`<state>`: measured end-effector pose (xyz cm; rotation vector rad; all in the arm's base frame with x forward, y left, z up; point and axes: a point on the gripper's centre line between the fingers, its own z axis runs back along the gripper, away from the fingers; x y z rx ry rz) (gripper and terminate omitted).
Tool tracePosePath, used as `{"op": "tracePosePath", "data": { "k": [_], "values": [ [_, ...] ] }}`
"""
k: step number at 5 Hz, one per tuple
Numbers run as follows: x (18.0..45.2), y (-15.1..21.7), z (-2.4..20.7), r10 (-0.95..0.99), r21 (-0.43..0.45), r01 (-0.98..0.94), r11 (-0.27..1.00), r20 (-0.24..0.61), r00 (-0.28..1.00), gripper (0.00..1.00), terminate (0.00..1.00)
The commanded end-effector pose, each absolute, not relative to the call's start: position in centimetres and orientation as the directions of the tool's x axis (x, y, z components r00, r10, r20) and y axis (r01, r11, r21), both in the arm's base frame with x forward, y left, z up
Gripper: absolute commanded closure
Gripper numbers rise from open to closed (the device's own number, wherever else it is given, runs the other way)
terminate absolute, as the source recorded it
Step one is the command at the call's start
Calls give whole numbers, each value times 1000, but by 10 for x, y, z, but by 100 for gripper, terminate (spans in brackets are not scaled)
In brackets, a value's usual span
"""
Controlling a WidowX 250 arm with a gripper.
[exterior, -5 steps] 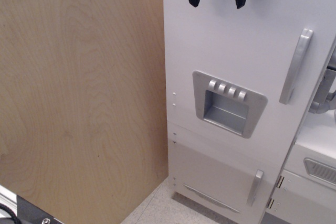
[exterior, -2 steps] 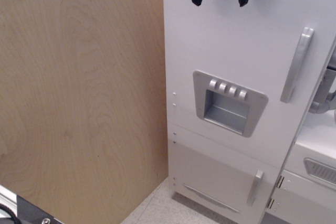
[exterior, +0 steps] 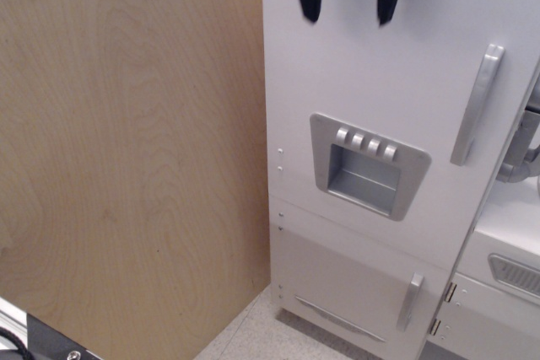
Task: Close fridge
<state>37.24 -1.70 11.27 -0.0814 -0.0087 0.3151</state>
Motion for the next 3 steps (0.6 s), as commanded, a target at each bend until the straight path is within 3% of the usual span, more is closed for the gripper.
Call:
{"op": "tracePosePath", "data": {
  "k": [1, 2, 3],
  "values": [
    [299, -18, 144, 204, -86, -199, 976, 56, 977, 0, 0],
    [299, -18, 144, 204, -86, -199, 976, 56, 977, 0, 0],
    [299, -18, 144, 204, -86, -199, 976, 56, 977, 0, 100]
  ]
}}
